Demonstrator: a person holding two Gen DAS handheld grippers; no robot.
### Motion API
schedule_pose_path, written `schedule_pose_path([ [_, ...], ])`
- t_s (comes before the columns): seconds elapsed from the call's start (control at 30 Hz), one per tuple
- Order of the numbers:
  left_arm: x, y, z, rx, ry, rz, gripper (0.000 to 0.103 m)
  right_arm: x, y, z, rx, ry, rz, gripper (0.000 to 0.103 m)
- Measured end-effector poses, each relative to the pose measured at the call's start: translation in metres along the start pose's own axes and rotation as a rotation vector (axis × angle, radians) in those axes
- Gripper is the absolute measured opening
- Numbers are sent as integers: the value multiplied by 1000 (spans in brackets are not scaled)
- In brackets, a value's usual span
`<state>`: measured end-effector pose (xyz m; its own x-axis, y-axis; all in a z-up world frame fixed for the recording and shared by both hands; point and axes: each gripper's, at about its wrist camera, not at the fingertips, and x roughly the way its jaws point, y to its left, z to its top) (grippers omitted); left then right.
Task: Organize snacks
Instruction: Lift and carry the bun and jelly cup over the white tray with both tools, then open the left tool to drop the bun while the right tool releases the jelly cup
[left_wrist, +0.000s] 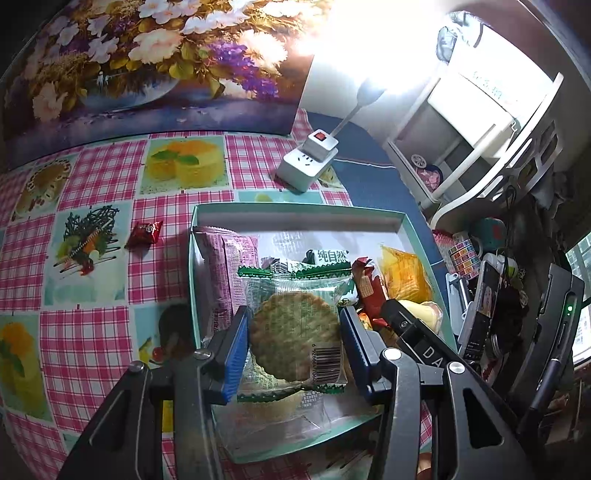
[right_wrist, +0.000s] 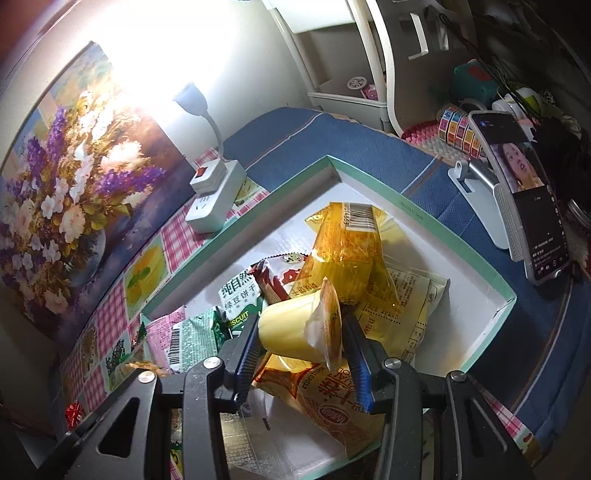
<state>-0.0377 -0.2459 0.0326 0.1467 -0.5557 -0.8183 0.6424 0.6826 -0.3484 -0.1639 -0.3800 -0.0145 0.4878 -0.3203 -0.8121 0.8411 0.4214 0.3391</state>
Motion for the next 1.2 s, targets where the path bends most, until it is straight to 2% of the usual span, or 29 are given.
schedule_pose_path([
  [0.47,7,3,2,-25,29,-21,51,1,-1,0,12,3,-12,48],
  [0.63,4,3,2,-32,21,-38,57,-1,1,1,8,-4,-15,48],
  [1.03,-5,8,4,-55,5,-30,61,-3,4,2,-6,-10,-23,48],
  [1.1,-8,11,6,-68,-4,-29,65,-1,5,1,-13,-5,-32,51],
  [1.17,-12,16,7,-83,-15,-17,65,0,7,1,-25,-1,-39,59],
  [1.2,-13,19,8,-89,-20,-10,65,1,8,1,-32,0,-45,60],
])
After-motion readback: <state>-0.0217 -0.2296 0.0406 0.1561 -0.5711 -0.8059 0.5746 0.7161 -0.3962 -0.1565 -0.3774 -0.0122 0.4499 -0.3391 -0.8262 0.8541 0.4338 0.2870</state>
